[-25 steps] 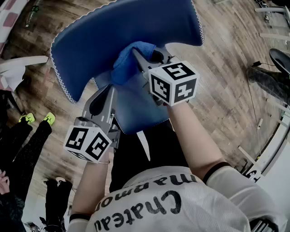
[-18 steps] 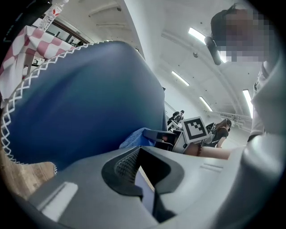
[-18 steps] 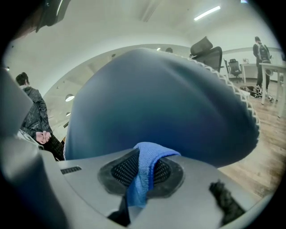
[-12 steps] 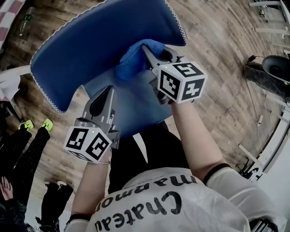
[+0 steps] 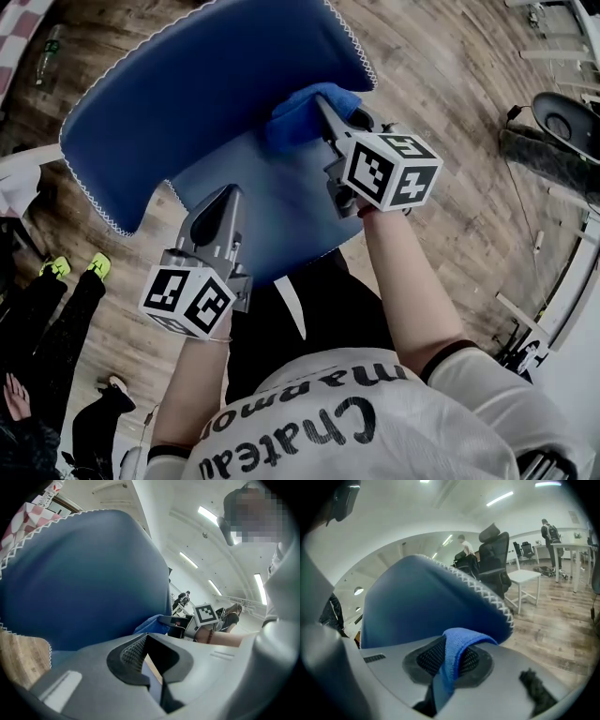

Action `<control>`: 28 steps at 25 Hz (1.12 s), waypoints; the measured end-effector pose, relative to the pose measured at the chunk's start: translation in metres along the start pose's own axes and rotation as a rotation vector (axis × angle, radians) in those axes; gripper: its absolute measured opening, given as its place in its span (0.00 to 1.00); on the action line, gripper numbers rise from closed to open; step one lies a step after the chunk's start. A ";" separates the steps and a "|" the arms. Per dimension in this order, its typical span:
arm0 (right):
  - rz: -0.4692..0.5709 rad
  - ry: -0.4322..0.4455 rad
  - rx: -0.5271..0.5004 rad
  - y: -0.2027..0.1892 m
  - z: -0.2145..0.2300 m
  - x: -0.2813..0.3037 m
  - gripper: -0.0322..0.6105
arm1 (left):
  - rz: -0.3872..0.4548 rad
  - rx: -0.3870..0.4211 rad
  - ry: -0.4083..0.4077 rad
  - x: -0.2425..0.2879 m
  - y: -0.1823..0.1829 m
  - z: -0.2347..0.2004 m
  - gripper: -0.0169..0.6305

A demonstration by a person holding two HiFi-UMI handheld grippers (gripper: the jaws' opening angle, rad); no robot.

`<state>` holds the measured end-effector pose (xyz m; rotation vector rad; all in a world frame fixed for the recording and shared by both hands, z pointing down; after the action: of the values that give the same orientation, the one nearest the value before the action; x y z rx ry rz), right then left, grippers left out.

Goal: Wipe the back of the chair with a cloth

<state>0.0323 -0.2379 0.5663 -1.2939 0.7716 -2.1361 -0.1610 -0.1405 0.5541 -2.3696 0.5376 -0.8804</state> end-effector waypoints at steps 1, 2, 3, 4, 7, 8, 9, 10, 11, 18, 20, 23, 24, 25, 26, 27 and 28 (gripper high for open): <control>-0.014 0.007 -0.005 -0.005 -0.007 0.003 0.12 | 0.000 -0.003 0.005 -0.004 -0.003 -0.003 0.02; -0.032 0.017 -0.015 -0.010 -0.017 0.007 0.12 | 0.000 -0.008 0.011 -0.009 -0.006 -0.006 0.02; -0.051 0.033 -0.025 -0.016 -0.028 0.012 0.12 | 0.001 -0.013 0.017 -0.015 -0.010 -0.010 0.02; -0.069 0.053 -0.035 -0.022 -0.040 0.017 0.12 | 0.001 -0.018 0.024 -0.021 -0.012 -0.014 0.02; -0.116 0.122 -0.060 -0.037 -0.083 0.033 0.12 | 0.001 -0.029 0.043 -0.040 -0.017 -0.028 0.02; -0.131 0.147 -0.068 -0.043 -0.099 0.037 0.12 | 0.003 -0.031 0.048 -0.047 -0.017 -0.033 0.02; -0.146 0.173 -0.075 -0.048 -0.115 0.042 0.12 | 0.006 -0.033 0.053 -0.054 -0.017 -0.037 0.02; -0.162 0.200 -0.081 -0.054 -0.130 0.047 0.12 | 0.010 -0.036 0.059 -0.061 -0.016 -0.042 0.02; -0.179 0.227 -0.087 -0.060 -0.146 0.052 0.12 | 0.014 -0.038 0.065 -0.068 -0.015 -0.048 0.02; -0.295 0.394 -0.172 -0.091 -0.241 0.066 0.12 | 0.038 -0.046 0.084 -0.105 -0.009 -0.067 0.02; -0.307 0.412 -0.187 -0.095 -0.258 0.071 0.12 | 0.039 -0.043 0.079 -0.111 -0.006 -0.071 0.02; -0.314 0.416 -0.200 -0.093 -0.268 0.081 0.12 | 0.042 -0.042 0.082 -0.117 -0.003 -0.080 0.01; -0.315 0.420 -0.204 -0.091 -0.267 0.083 0.12 | 0.042 -0.043 0.084 -0.117 -0.003 -0.081 0.01; -0.317 0.422 -0.211 -0.089 -0.265 0.085 0.12 | 0.042 -0.047 0.086 -0.117 -0.003 -0.082 0.01; -0.318 0.421 -0.219 -0.088 -0.262 0.085 0.12 | 0.042 -0.052 0.087 -0.115 -0.003 -0.081 0.01; -0.318 0.414 -0.225 -0.087 -0.256 0.085 0.12 | 0.040 -0.056 0.086 -0.113 -0.004 -0.080 0.01; -0.316 0.403 -0.226 -0.085 -0.250 0.085 0.12 | 0.037 -0.059 0.085 -0.110 -0.004 -0.078 0.01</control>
<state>-0.2400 -0.1867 0.5818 -1.1685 1.0536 -2.6785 -0.2917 -0.1062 0.5545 -2.3752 0.6475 -0.9638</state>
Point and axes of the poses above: the fingertips, and each gripper's own axes: x forward along the fingers, z to its right, y out of its top, the point moved 4 cm from there along -x, backward along the fingers, and after that the axes turned 4 degrees about -z, right-handed, at the moved point
